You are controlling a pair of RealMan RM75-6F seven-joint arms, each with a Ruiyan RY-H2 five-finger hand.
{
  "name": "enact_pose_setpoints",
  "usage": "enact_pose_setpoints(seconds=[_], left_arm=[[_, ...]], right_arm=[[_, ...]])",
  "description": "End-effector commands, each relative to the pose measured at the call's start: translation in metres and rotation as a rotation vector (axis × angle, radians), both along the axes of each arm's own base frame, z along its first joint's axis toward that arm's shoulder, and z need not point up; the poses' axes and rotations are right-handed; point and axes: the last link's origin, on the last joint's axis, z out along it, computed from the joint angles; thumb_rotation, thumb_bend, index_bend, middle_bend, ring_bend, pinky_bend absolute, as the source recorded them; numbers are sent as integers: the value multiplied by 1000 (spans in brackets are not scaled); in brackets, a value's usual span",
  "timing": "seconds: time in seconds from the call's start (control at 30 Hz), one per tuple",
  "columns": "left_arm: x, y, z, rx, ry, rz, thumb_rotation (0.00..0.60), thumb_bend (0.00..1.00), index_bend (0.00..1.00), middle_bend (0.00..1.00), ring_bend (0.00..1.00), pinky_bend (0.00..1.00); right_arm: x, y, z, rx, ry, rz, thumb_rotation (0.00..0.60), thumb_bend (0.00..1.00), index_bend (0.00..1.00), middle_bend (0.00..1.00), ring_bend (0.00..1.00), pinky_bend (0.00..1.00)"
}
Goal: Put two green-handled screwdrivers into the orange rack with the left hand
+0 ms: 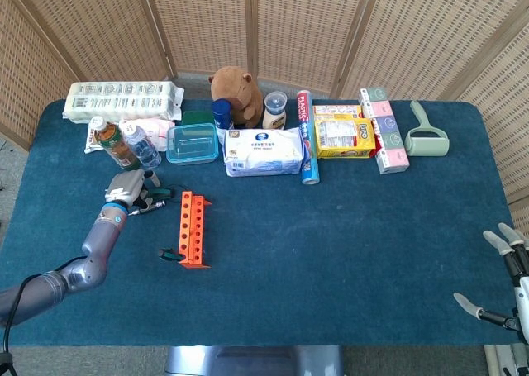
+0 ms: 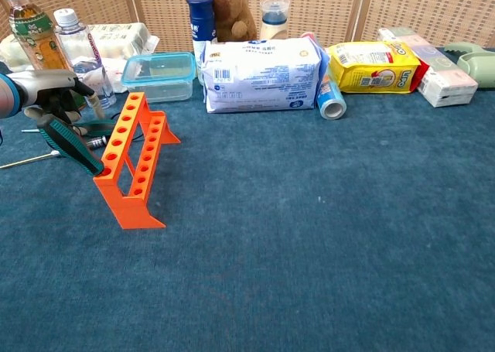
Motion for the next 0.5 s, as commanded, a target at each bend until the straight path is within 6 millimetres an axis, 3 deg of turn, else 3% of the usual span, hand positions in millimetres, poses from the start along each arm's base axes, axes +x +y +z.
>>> enact_pose_setpoints(seconds=[0.03,0.5], left_arm=[[-1,0,-1,-2,7,1,600,377,402,943,894,953],[0,1,-12,-6,18,-7,600,379,402,943,894,952]], right_arm=[[0,0,0,0,1,0,500,0,138,55,0,0],[0,0,0,0,0,-1,501,0,137,55,0,0]])
